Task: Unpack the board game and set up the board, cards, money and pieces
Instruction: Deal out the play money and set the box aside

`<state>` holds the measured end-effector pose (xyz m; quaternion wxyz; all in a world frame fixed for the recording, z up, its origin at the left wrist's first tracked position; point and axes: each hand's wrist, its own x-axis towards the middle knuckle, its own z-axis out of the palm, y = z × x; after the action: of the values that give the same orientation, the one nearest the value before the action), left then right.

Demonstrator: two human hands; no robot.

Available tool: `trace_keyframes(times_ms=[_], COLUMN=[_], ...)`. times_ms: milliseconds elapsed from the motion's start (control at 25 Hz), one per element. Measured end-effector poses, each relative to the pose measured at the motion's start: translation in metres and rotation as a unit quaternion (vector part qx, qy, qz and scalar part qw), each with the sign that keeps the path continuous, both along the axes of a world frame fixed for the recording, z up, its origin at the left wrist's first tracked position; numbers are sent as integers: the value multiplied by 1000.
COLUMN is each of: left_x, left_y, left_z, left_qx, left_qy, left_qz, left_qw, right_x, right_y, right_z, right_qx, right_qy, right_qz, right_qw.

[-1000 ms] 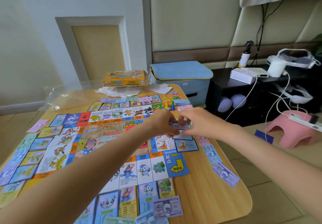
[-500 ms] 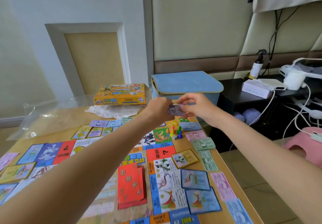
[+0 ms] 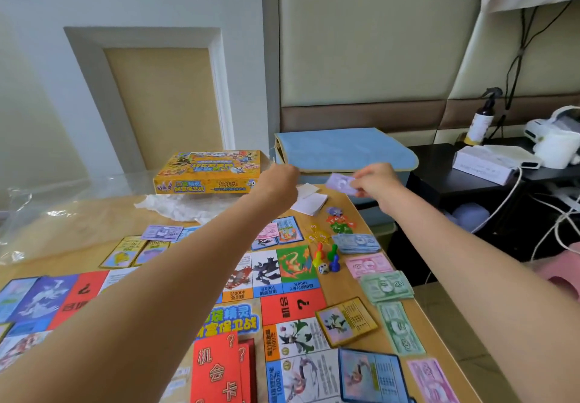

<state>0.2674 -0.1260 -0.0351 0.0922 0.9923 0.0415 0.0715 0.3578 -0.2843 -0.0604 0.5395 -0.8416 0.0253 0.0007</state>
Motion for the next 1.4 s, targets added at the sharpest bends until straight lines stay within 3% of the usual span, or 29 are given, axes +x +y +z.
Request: trace_keyframes(times_ms=[200,400,560,760,960,1080,1240,1280,1400], left_x=[-2,-4,-10,-33,-52,-57,-54,-53,-53], left_y=[7,-5,4,47,103,118,121,120,124], left_z=[-27,-36,-38,-20,-15,-19,-22,-23,-29], left_qx=[5,43,25,-13,34,82,68,67,85], left_qy=[64,116,69,-86,-103,-94,-104,-103,-88], left_qz=[-49,-94,-79,-35,70,80,88,86,85], left_qw=[997,988,994,996,992,989,988,989,989], right_x=[13,10,6,9,-7,-17,-21,-19,-8], right_y=[-2,13,17,22,61,83,114,121,132], right_z=[-38,-42,-41,-18,7,7,4,3,-4], right_qx=[-81,-276,-367,-328,-270,-236,-65,-60,-174], right_qy=[-2,-53,-88,-125,-176,-143,-12,3,-20], right_qz=[-49,26,57,58,144,192,209,194,113], right_qw=[996,959,924,935,935,942,976,979,978])
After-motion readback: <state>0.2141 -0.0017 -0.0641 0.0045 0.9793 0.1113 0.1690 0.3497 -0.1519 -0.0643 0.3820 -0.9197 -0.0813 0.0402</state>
